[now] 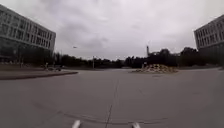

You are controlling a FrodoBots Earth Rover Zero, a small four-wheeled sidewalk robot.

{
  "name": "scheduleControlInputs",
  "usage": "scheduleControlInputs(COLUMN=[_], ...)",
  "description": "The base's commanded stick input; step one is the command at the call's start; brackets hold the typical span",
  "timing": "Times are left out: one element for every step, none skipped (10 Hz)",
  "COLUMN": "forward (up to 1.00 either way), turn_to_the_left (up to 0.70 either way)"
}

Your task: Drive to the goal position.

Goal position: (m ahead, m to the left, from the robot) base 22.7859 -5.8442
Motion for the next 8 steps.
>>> scheduleControlInputs(forward=[0.70, 0.70, 0.70, 0.70, 0.70, 0.70, 0.70, 0.70], turn_to_the_left=[0.00, 0.00, 0.00, 0.00, 0.00, 0.00, -0.10, -0.29])
